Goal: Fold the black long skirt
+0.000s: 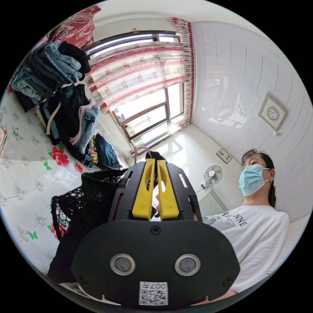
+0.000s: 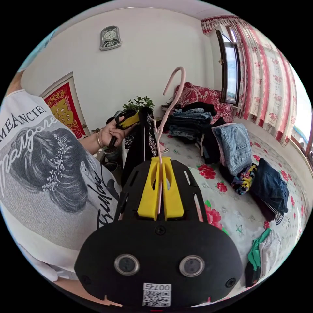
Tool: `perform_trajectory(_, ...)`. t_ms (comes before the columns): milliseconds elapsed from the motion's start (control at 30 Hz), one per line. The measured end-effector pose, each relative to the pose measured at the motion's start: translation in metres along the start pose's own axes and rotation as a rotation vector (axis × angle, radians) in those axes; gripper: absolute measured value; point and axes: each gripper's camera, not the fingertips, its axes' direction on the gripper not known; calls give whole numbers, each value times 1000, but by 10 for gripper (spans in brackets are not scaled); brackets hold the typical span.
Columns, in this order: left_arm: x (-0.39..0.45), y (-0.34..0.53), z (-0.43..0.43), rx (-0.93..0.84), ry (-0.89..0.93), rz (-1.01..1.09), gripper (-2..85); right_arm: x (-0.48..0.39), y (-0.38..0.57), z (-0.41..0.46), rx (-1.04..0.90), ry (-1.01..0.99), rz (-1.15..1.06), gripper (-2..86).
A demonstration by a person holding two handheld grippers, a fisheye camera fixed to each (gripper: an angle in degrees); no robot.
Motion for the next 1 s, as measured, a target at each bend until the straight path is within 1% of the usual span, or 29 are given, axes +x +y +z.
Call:
perform_trajectory(133,-3,-15,-14,113,-79,-136,-10,3,11,5,-26,-109,-99,-3)
perform_trajectory(167,-3,-19,-23,162,-80,-156,-10,5,16,2,-46,-123,-129,-3)
perform_trajectory(200,-1,-22,-25,160,-65,-154,-10,6,19,1,-53,-125,-137,-3)
perform_trajectory(233,3,-29,-22,118,-32,-136,-10,10,24,-2,-61,-144,-146,-3)
perform_trajectory(333,24,-38,-10,79,-98,-109,-10,26,37,-9,-53,-190,-130,-2)
perform_trajectory(400,25,-41,-4,64,-77,-129,-9,41,46,-15,0,-235,-85,-3)
perform_trajectory(467,18,-43,4,19,-8,-155,-9,62,59,-20,50,-266,-14,-3)
perform_trajectory(533,23,-41,10,-27,-28,-162,-9,77,70,-20,64,-280,41,-3)
perform_trajectory(600,41,-41,16,-61,-80,-92,-10,84,76,-17,36,-316,60,-3)
perform_trajectory(633,51,-40,23,-83,-89,-59,-10,83,78,-14,21,-299,55,-3)
perform_trajectory(767,67,-36,62,-222,-62,-25,-10,74,75,15,-18,-266,40,-3)
perform_trajectory(867,67,-38,77,-245,-76,-56,-9,66,73,46,-77,-311,35,-3)
perform_trajectory(1000,73,-46,69,-195,-122,-66,-9,58,81,49,-106,-362,-26,-3)
